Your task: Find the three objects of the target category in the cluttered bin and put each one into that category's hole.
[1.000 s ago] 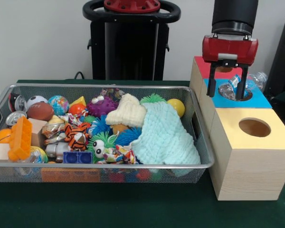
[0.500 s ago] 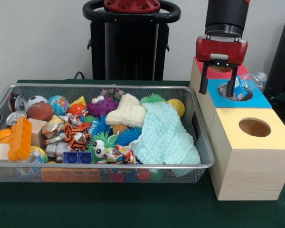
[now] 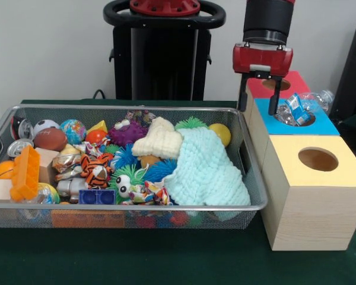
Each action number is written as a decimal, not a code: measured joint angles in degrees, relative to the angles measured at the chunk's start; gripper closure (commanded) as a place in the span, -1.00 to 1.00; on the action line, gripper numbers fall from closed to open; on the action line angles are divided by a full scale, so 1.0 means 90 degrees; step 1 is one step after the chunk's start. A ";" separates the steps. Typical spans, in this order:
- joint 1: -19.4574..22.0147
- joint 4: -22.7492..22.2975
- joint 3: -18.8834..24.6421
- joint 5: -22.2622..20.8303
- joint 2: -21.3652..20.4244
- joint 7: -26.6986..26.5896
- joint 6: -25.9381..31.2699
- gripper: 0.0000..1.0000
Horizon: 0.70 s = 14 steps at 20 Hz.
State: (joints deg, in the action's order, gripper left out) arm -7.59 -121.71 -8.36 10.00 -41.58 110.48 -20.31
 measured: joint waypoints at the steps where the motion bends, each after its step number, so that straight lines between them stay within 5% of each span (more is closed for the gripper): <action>1: 0.0022 -0.0026 0.0017 -0.0027 0.0001 0.0000 -0.0014 -1.00; 14: 0.0238 -0.0614 0.0194 -0.0263 -0.0209 0.0000 -0.0215 -1.00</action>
State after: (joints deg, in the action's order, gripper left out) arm -5.45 -127.24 -6.61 7.63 -43.46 110.48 -22.25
